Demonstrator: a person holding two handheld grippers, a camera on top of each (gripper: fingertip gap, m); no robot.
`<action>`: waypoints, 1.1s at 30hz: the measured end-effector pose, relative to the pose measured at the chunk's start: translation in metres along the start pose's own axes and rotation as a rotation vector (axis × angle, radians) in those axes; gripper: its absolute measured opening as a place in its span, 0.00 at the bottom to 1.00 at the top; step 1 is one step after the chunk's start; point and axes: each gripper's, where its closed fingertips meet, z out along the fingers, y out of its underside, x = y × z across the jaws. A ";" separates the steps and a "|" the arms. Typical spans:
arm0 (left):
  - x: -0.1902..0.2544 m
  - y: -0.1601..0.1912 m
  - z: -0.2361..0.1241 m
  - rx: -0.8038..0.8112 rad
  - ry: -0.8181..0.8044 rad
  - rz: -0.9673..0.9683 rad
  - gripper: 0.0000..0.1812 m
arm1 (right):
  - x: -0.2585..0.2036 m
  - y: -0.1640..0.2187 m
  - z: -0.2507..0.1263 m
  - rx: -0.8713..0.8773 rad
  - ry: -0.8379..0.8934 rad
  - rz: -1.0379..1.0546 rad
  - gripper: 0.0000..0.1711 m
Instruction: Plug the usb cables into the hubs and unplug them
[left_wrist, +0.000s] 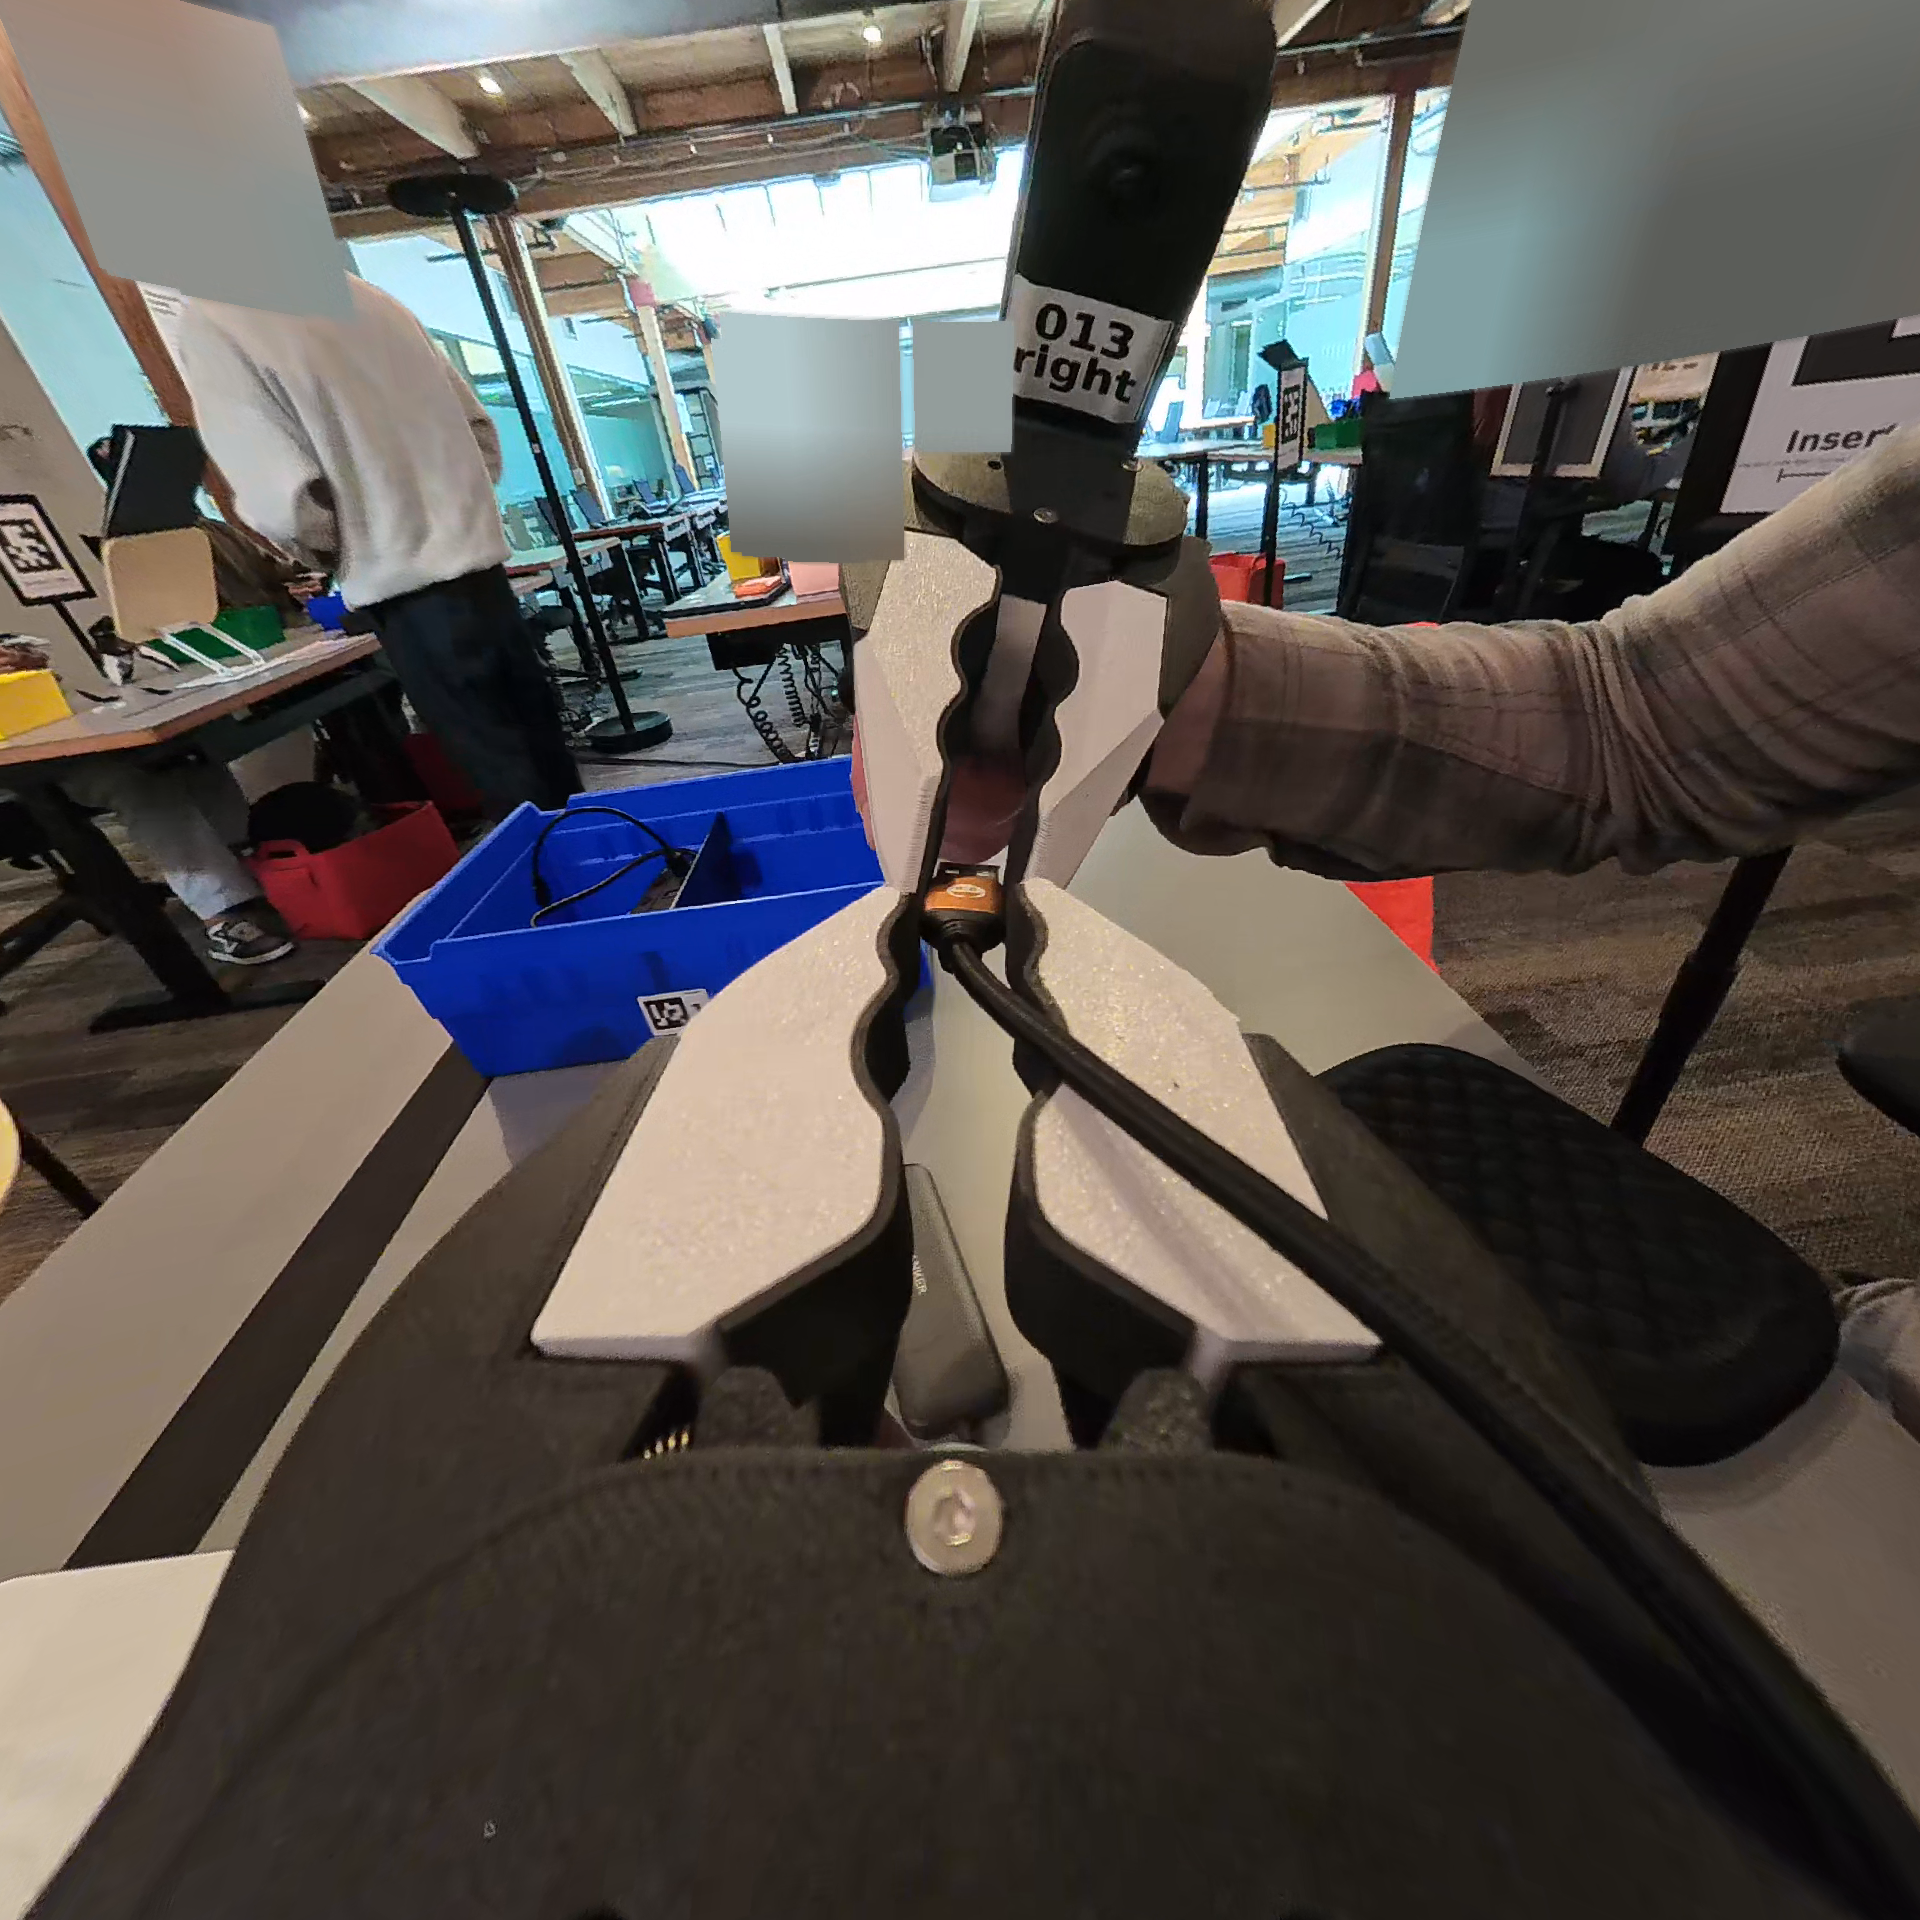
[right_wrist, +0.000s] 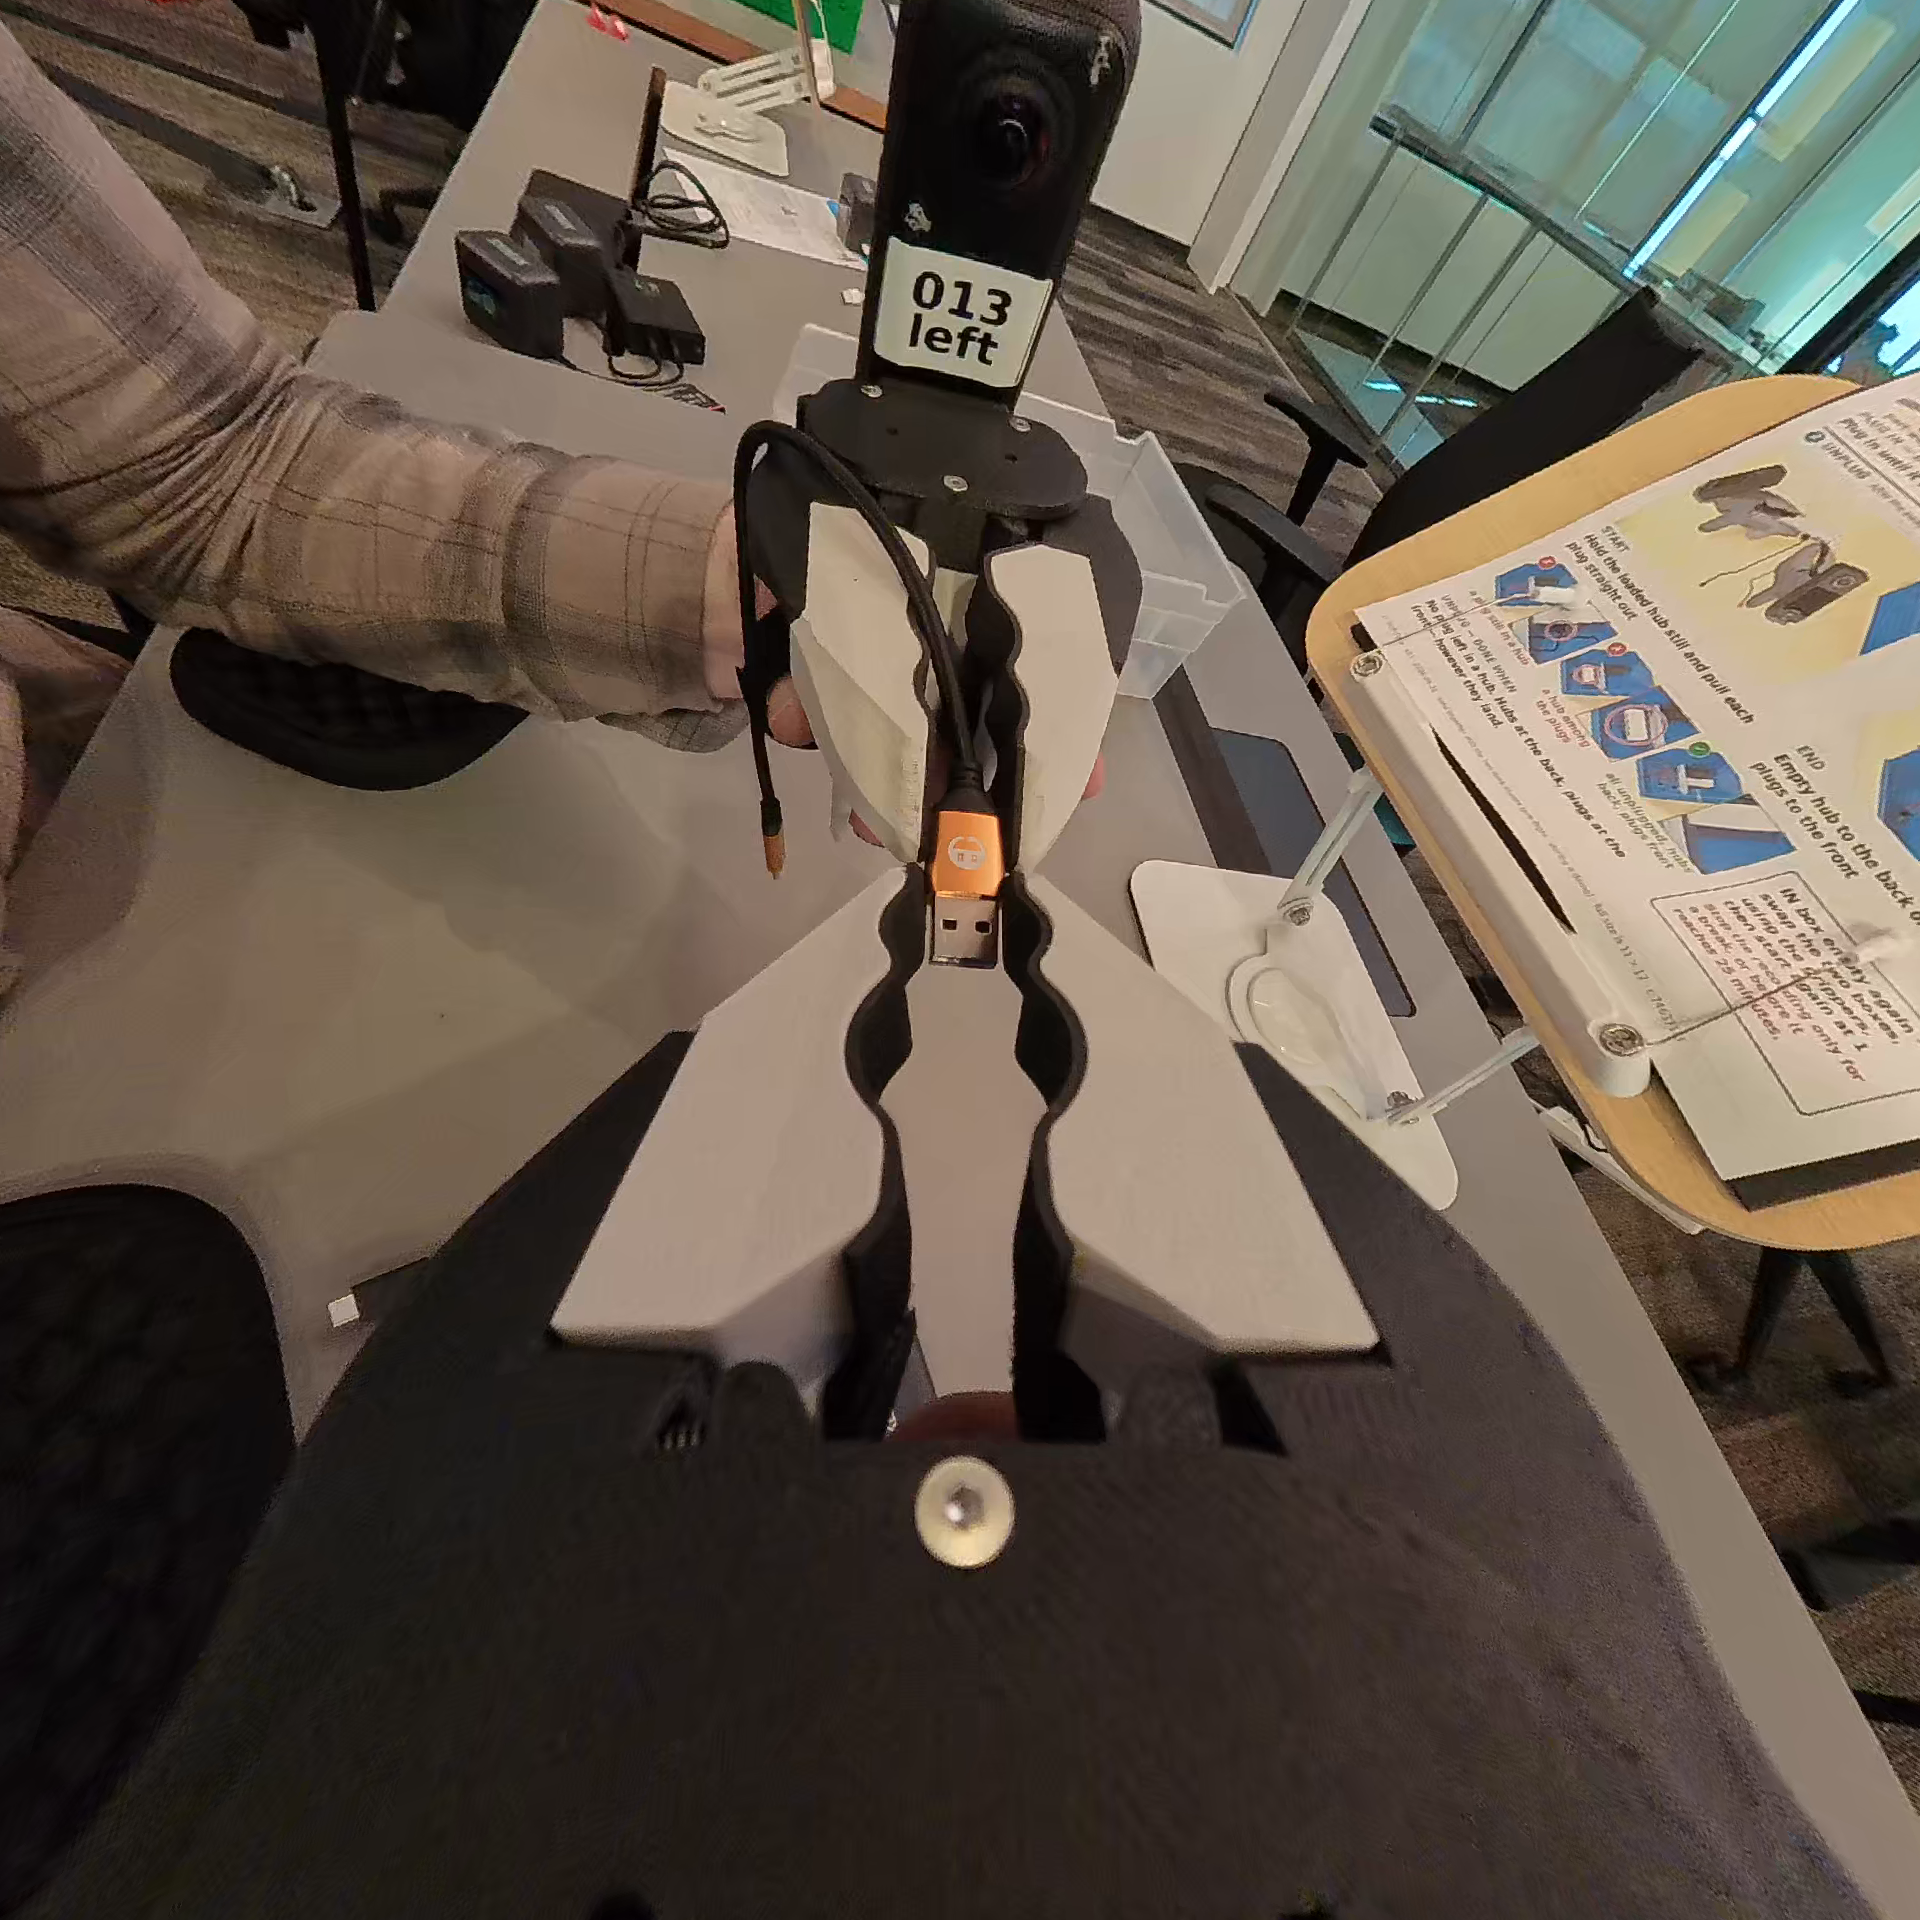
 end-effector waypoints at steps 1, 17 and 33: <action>0.000 0.000 0.000 0.001 0.004 -0.007 0.08 | 0.000 0.001 0.000 -0.003 0.002 0.001 0.07; -0.017 -0.019 -0.008 0.234 -0.064 -0.067 0.09 | 0.021 -0.008 -0.005 0.267 0.059 0.368 0.12; 0.002 -0.018 0.008 0.061 -0.249 0.493 0.08 | 0.000 -0.018 -0.019 0.400 -0.216 0.766 0.03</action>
